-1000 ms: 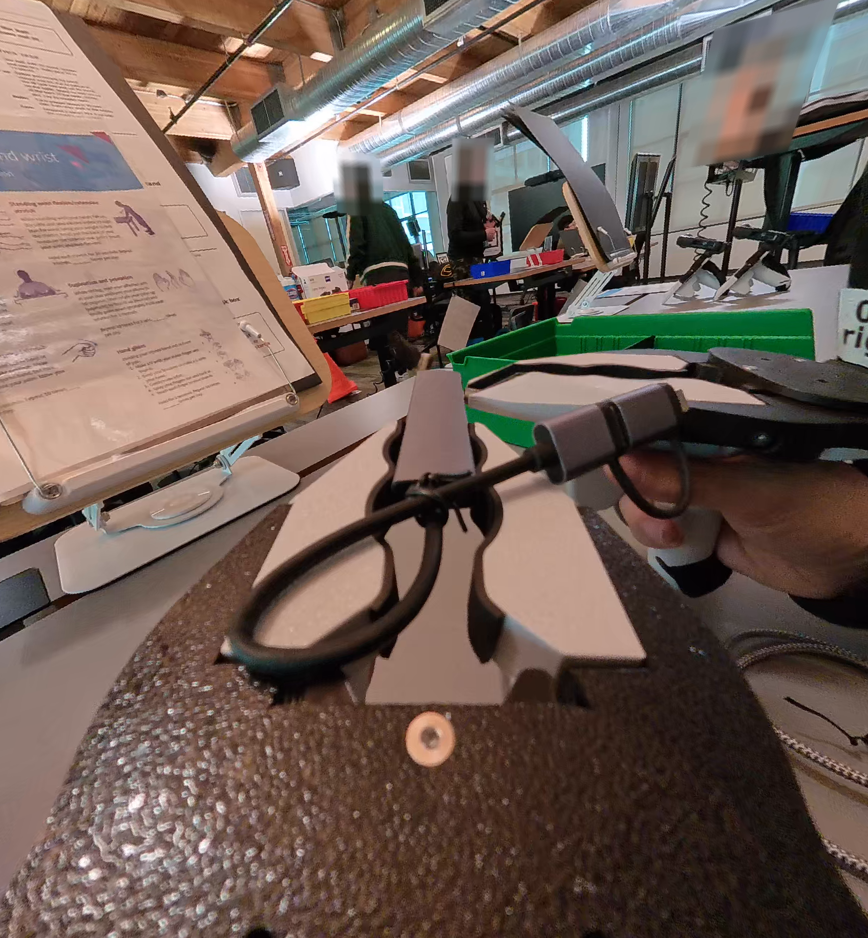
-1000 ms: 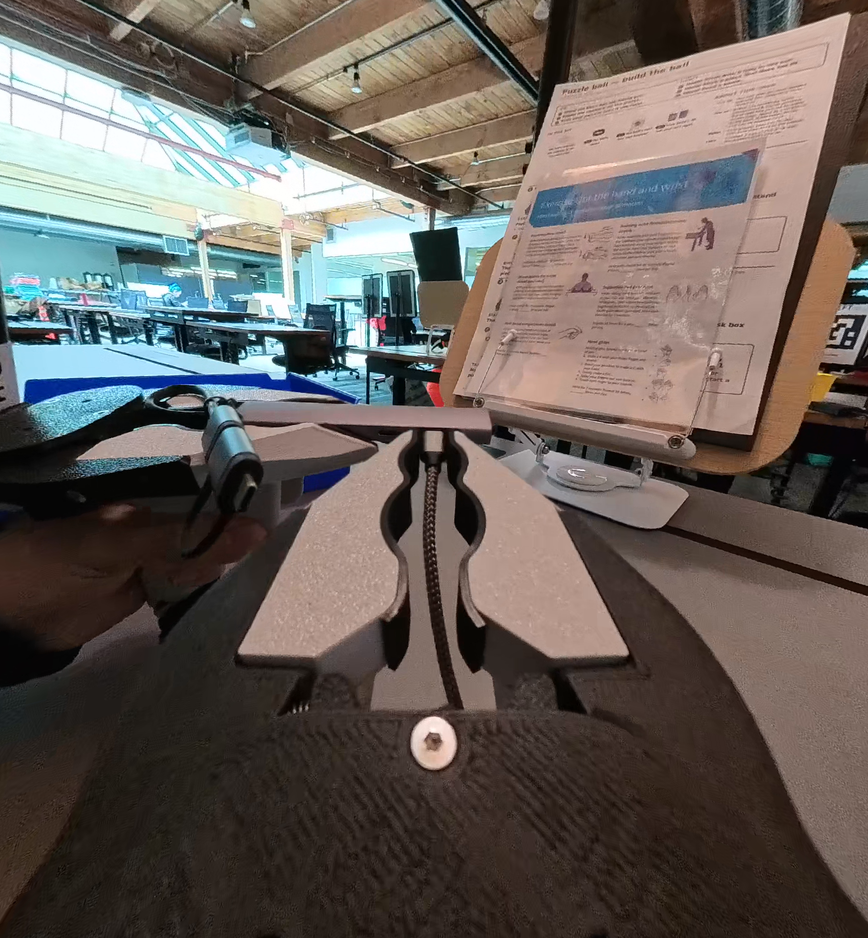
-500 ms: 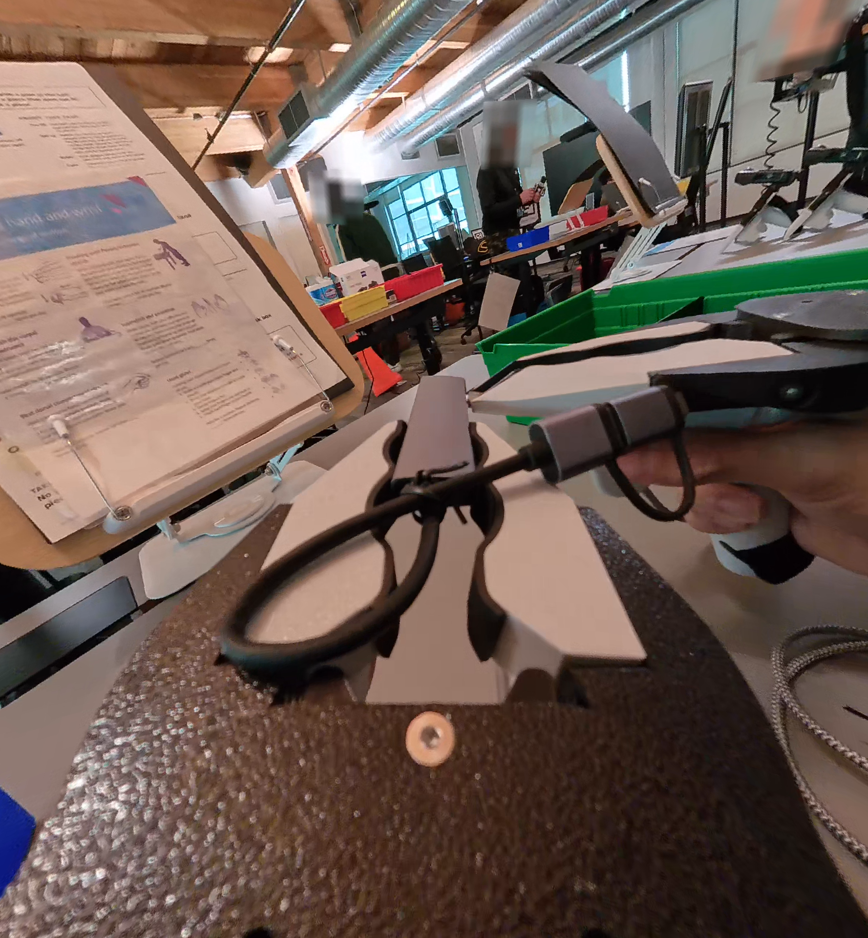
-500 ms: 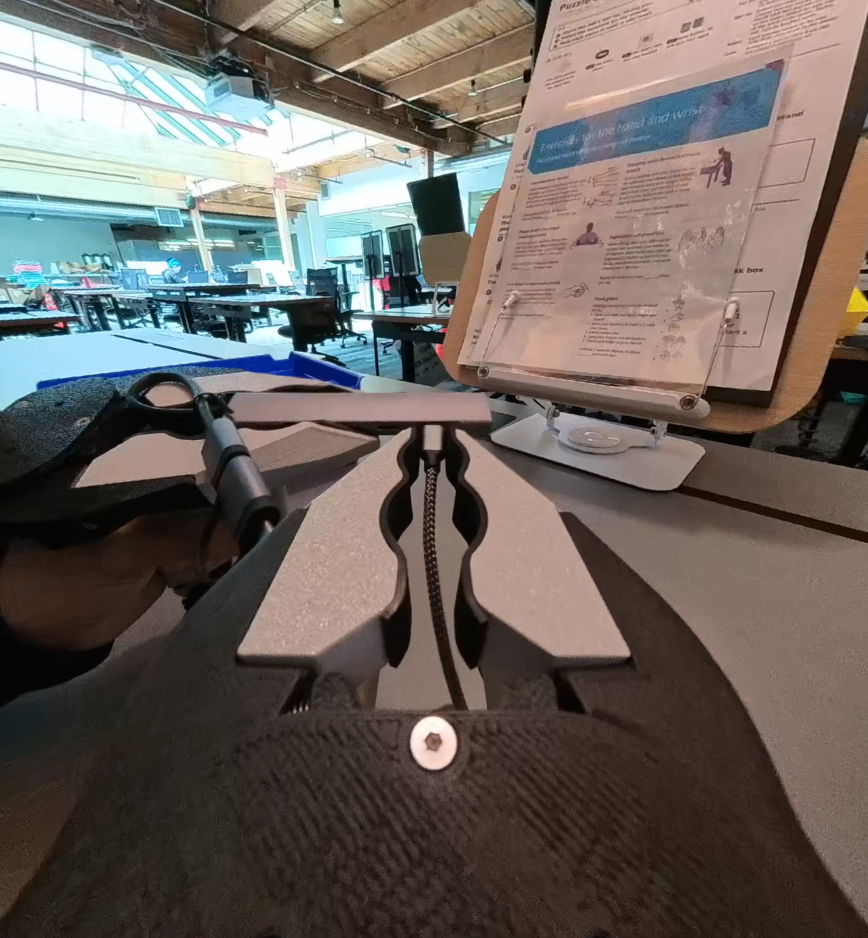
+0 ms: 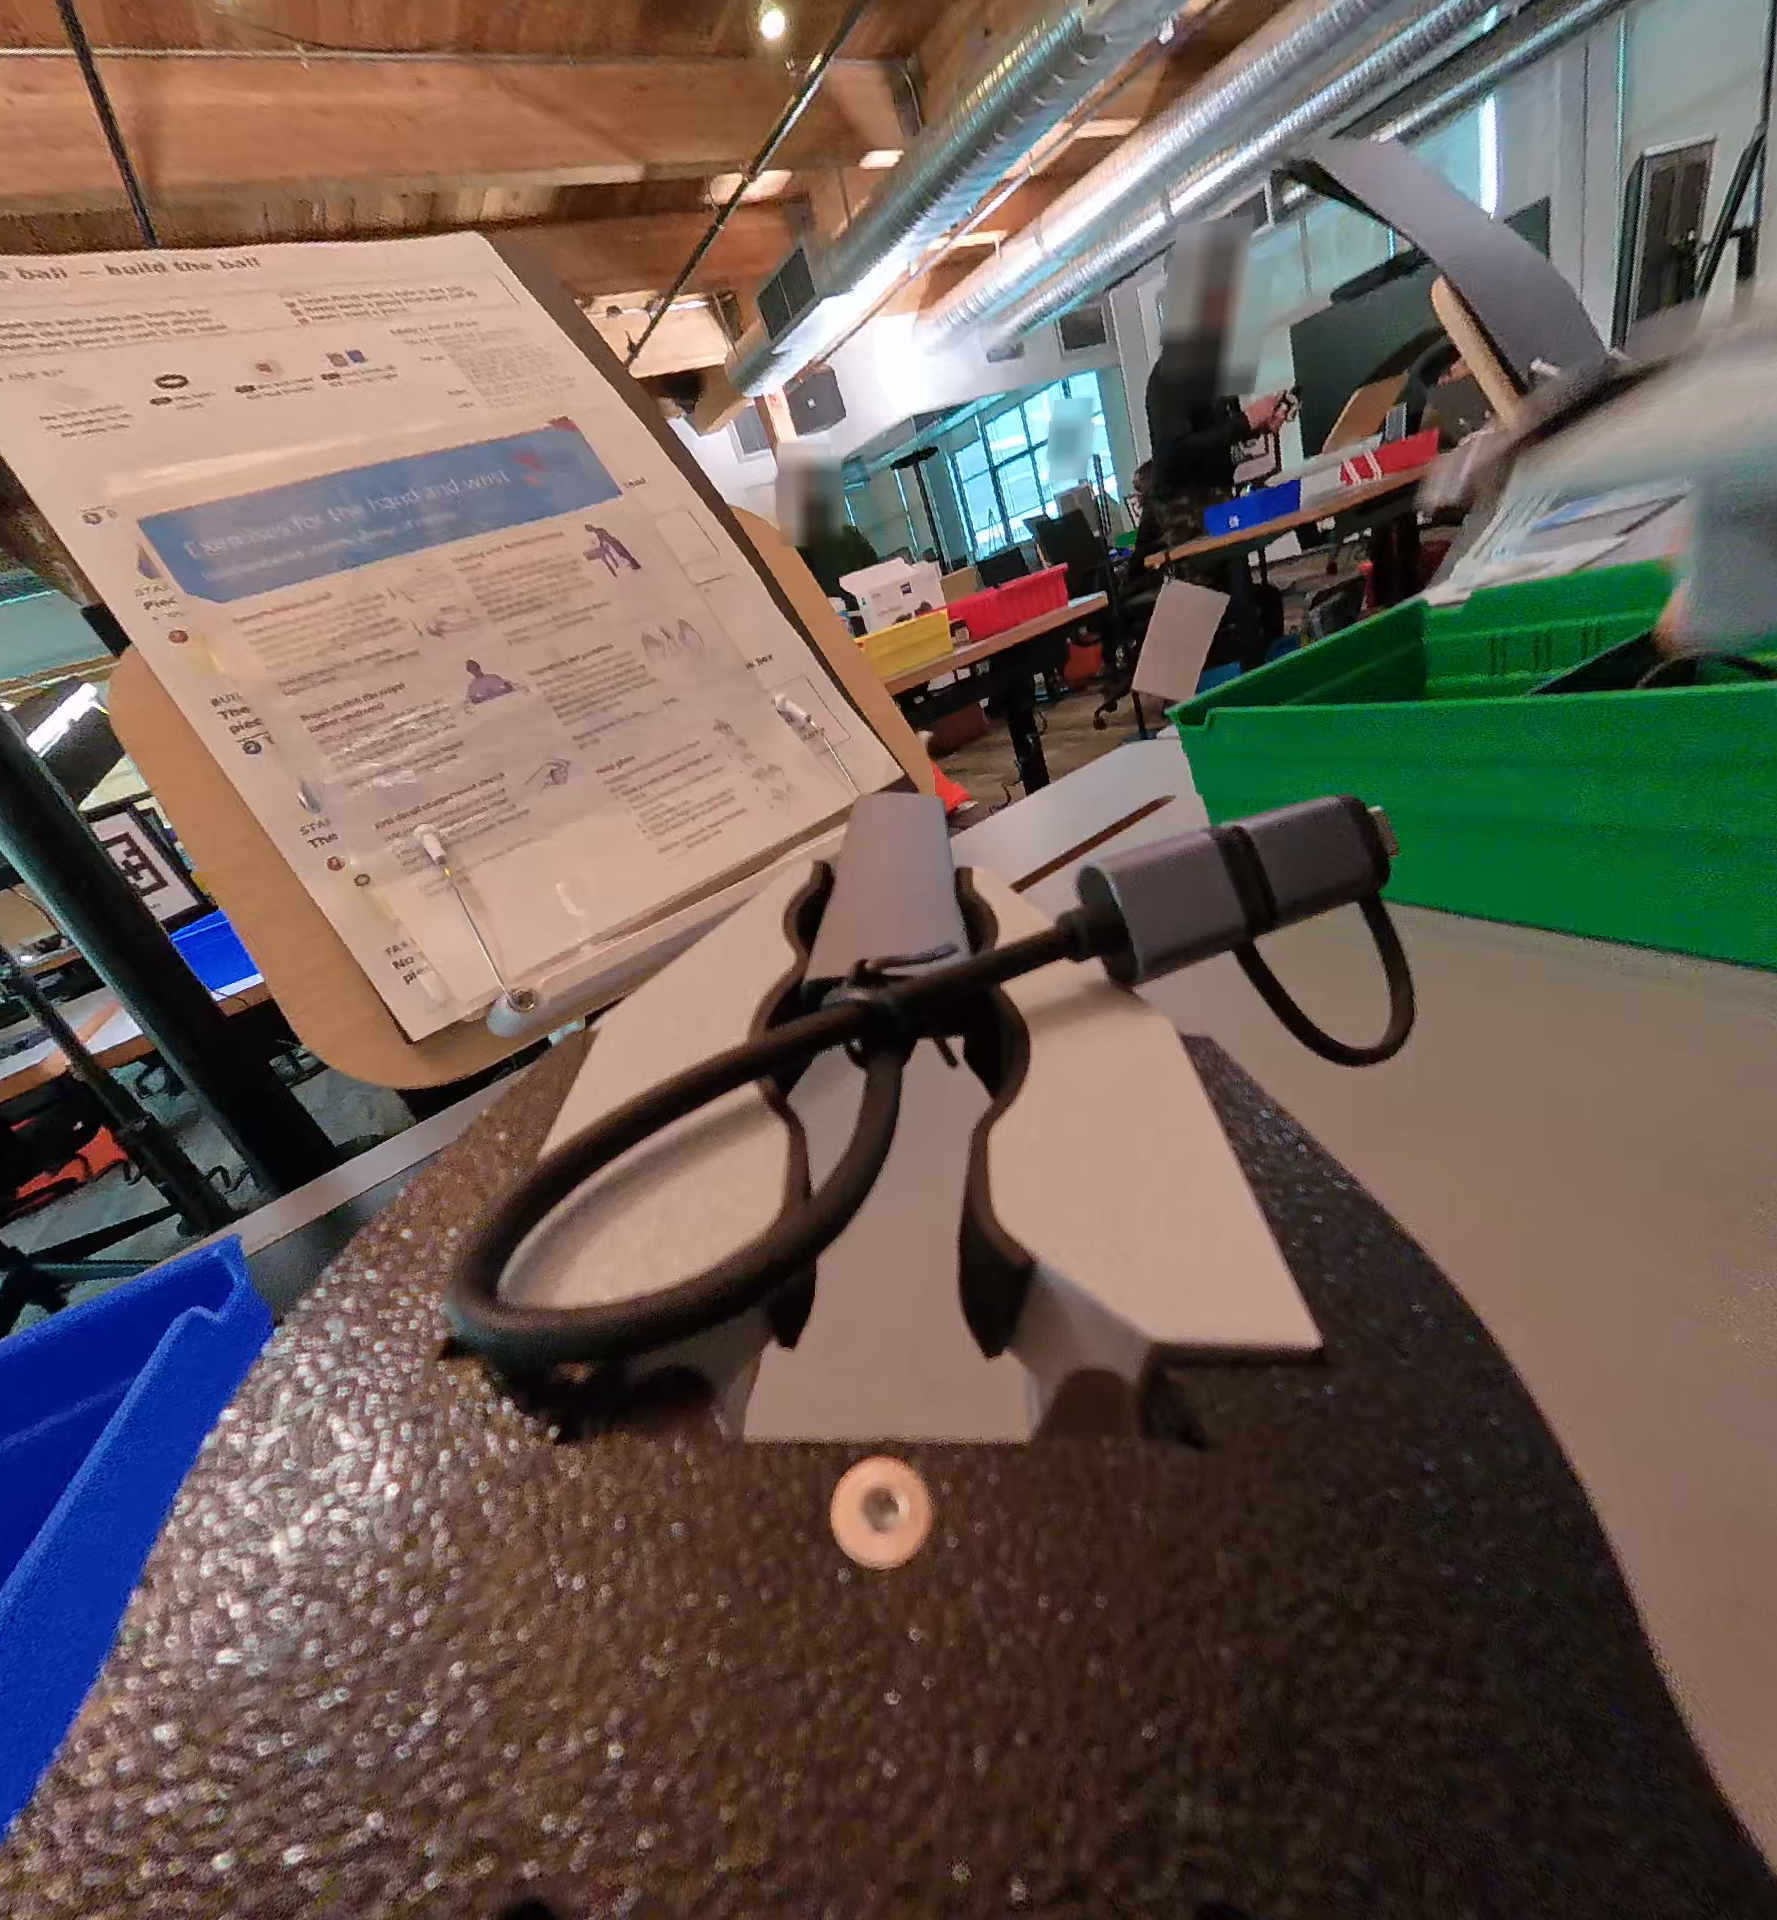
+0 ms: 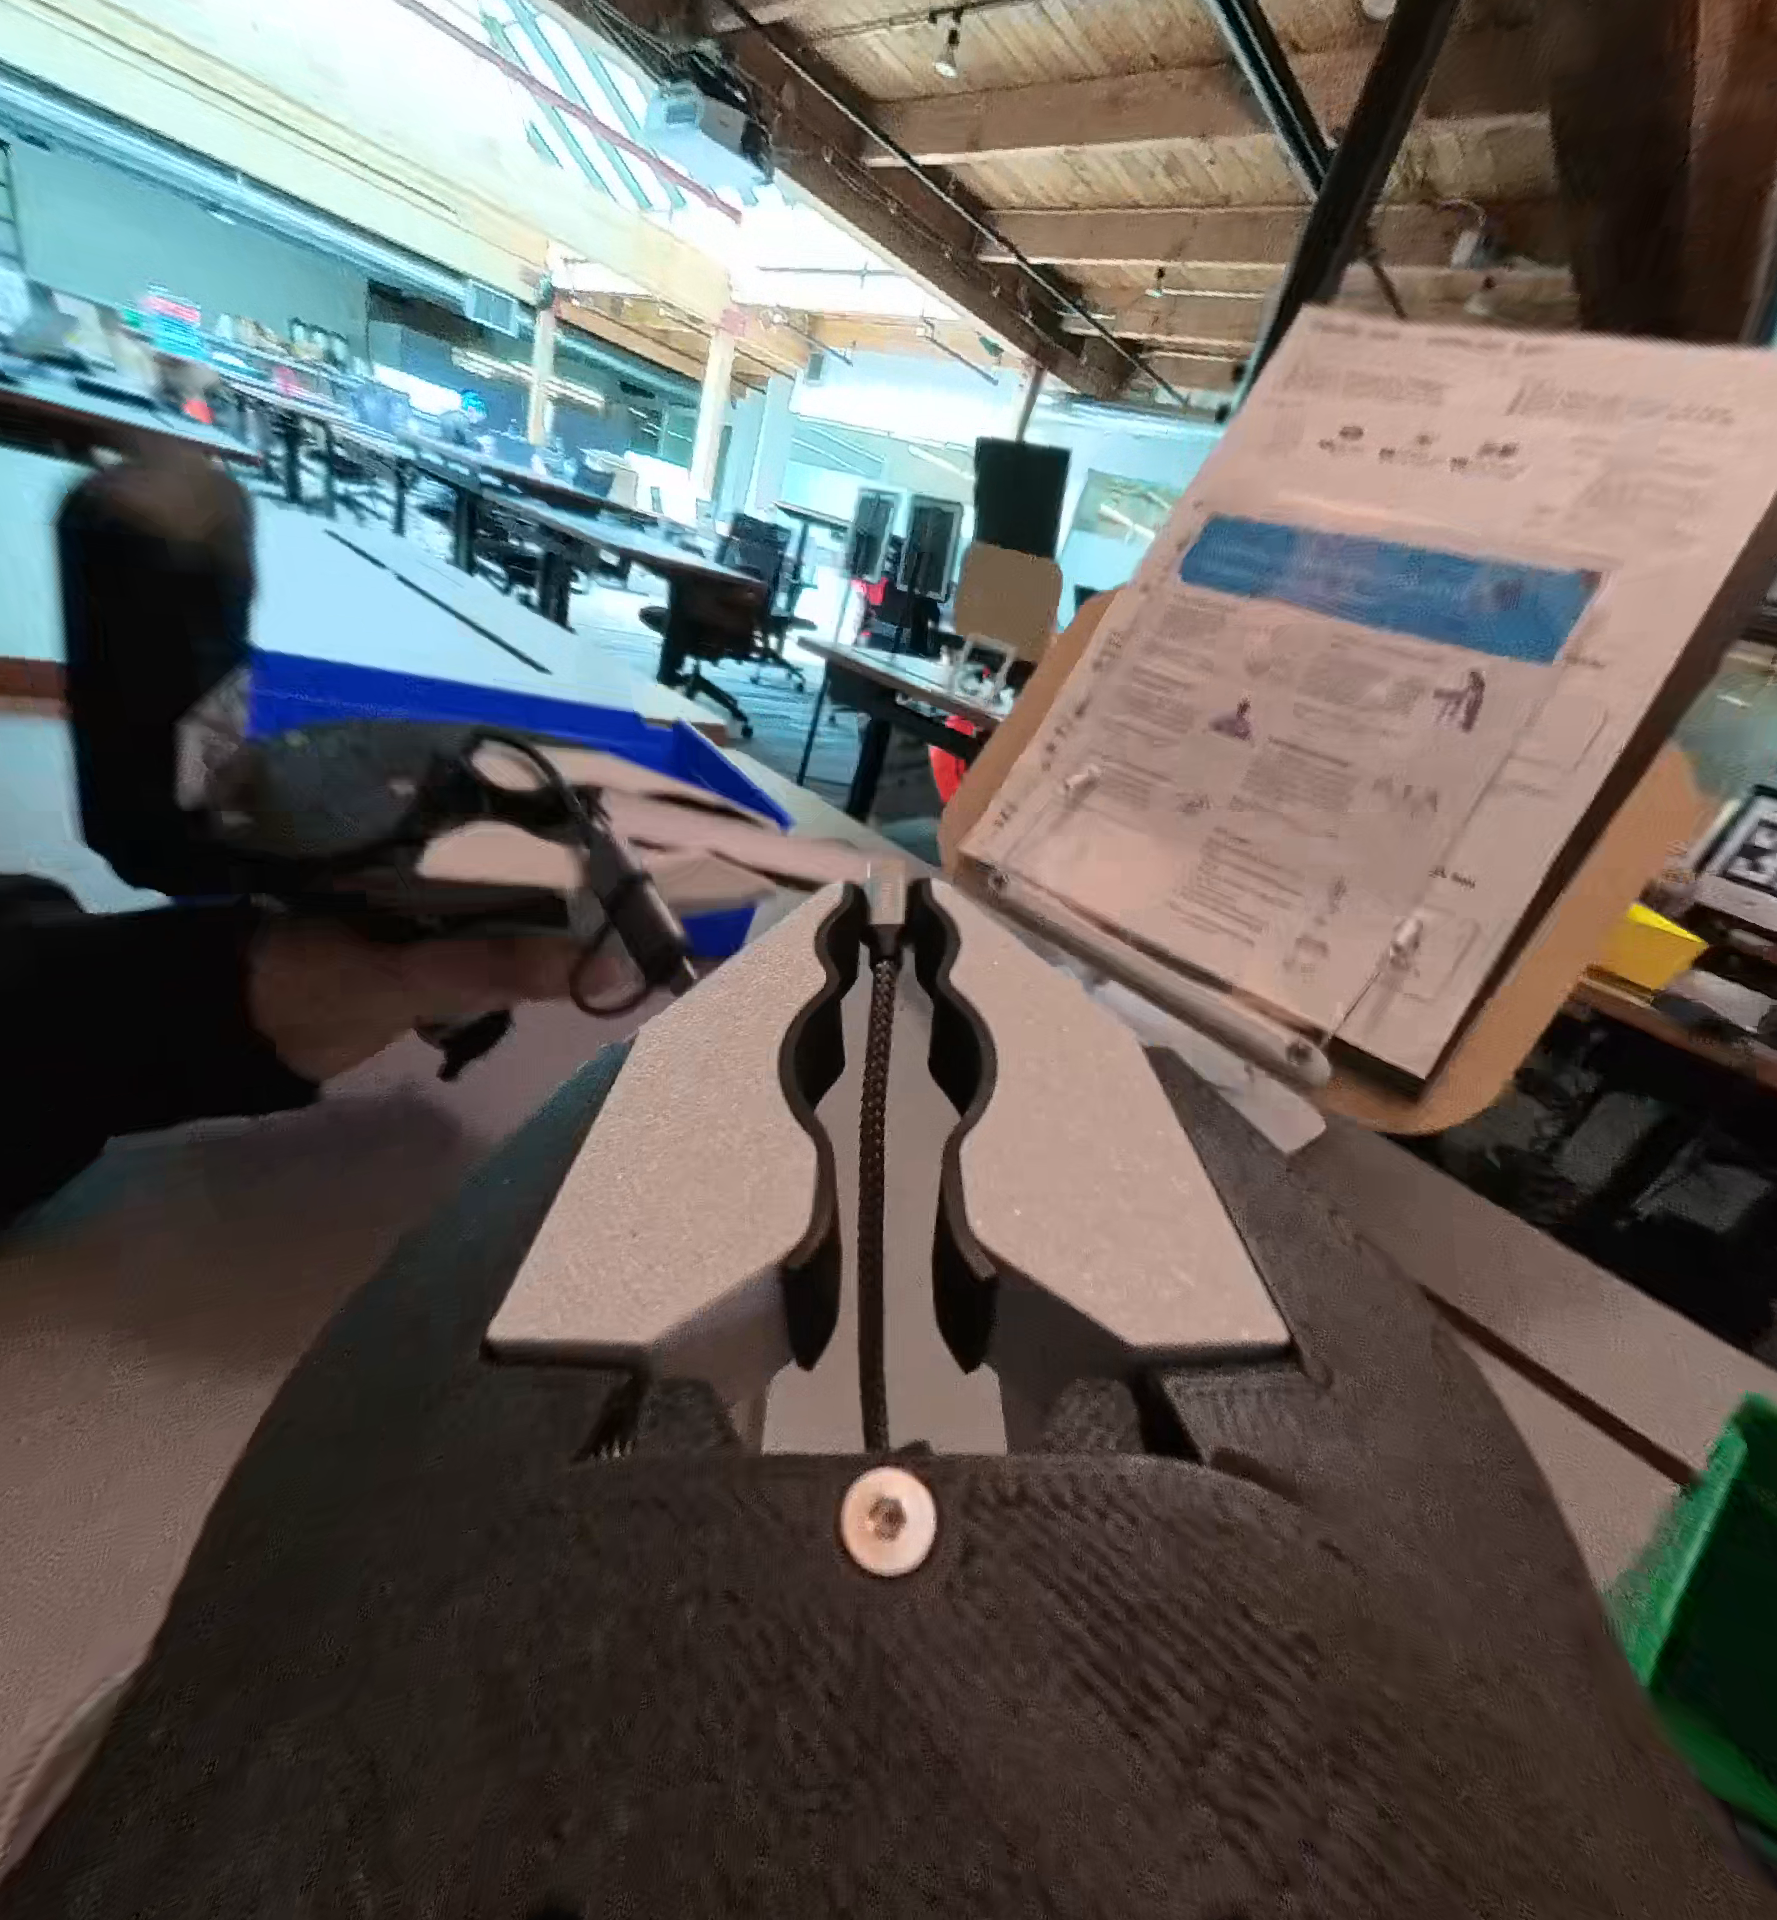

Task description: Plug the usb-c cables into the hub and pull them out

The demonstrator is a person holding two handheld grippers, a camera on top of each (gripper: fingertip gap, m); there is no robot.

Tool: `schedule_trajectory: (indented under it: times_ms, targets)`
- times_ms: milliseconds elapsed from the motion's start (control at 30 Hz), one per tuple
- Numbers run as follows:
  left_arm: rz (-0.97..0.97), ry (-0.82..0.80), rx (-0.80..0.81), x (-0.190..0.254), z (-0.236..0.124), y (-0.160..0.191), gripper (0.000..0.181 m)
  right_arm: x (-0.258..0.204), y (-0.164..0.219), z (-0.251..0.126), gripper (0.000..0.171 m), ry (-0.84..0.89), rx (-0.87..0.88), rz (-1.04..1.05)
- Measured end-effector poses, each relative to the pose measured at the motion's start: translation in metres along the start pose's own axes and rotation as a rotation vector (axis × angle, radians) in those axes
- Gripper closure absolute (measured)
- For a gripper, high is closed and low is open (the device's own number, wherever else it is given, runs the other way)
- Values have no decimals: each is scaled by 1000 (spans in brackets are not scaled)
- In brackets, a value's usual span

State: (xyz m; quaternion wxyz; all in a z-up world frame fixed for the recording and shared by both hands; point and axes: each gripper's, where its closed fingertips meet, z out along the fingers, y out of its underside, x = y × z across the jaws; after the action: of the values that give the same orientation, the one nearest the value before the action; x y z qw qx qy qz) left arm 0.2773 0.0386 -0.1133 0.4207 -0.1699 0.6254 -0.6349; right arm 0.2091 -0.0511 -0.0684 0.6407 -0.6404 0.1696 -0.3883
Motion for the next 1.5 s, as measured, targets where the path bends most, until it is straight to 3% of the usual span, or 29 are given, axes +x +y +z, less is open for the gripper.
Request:
schedule_trajectory:
  times_ms: [133,300,433,667,800,933,1300,1500]
  targets:
    - [-27,18,-35,-1,2,12,159,21,-86,-25,163,-32,67,-11]
    - [-85,46,-55,-1,4,18,159,77,-160,-55,163,84,14,-112]
    - [-109,52,-68,-2,4,23,159,106,-233,-80,163,114,87,-62]
    - [-142,63,-91,-1,6,32,160,127,-324,-82,163,134,35,-178]
    - [-149,76,-86,2,6,31,160,192,-330,-85,163,283,-73,-263]
    - [-155,87,-84,4,6,30,160,240,-300,-93,164,361,-132,-208]
    - [-178,108,-85,6,7,33,160,266,-262,-86,163,435,-237,-333]
    - [-180,120,-87,8,7,33,160,279,-233,-91,163,460,-280,-292]
